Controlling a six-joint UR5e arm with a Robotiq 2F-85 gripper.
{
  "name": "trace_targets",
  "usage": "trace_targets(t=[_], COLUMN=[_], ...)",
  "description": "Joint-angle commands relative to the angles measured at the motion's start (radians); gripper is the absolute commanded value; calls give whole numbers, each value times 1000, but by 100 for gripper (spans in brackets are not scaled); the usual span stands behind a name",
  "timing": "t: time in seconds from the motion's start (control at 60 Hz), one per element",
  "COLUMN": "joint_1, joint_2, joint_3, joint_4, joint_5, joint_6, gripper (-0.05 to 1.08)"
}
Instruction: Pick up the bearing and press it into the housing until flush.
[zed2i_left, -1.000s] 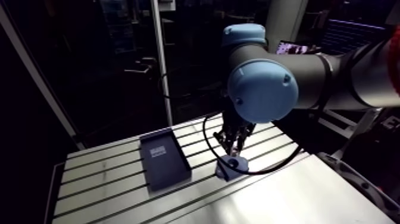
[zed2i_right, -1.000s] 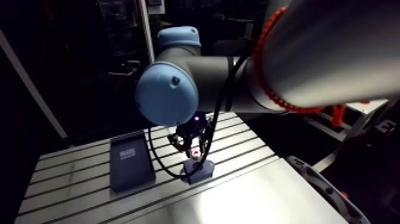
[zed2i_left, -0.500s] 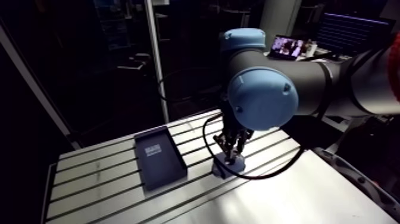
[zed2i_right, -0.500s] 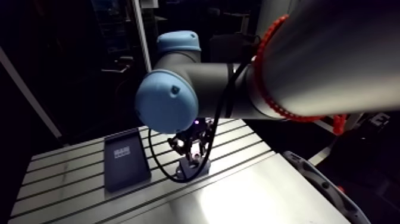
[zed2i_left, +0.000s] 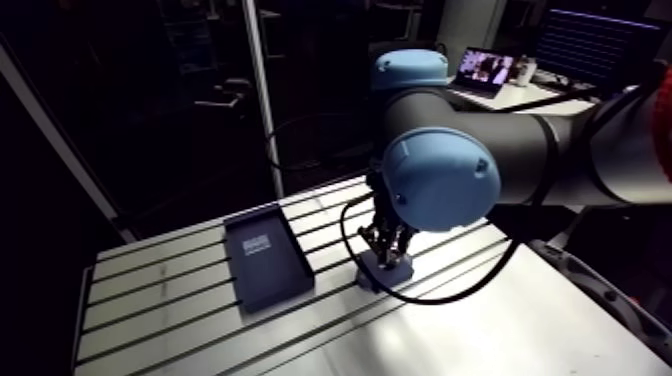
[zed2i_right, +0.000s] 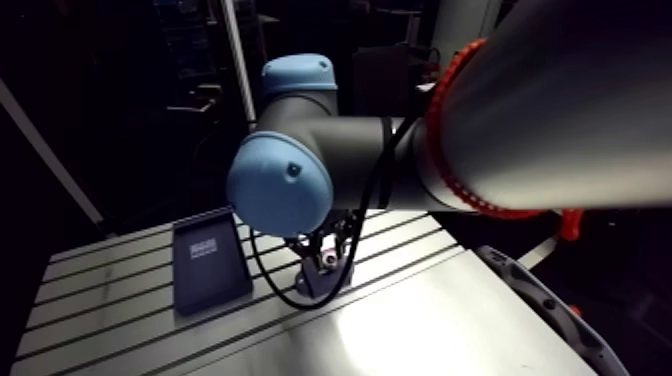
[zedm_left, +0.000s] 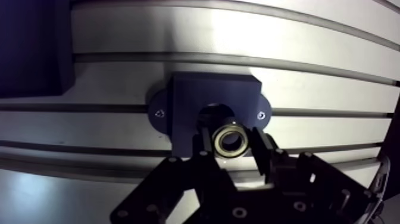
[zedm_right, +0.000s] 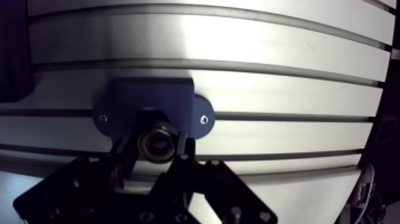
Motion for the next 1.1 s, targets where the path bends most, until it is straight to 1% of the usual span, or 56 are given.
trace_targets(t=[0.017, 0.167, 0.6, 1.1], joint_1=[2, 4, 5, 7], joint_2=[6, 3, 16, 15], joint_3=[5, 5, 0, 8], joint_4=[-13, -11, -11, -13], joint_5=[4, 11, 12, 15], joint_6=[0, -3, 2, 2], gripper=[64, 64, 64, 64])
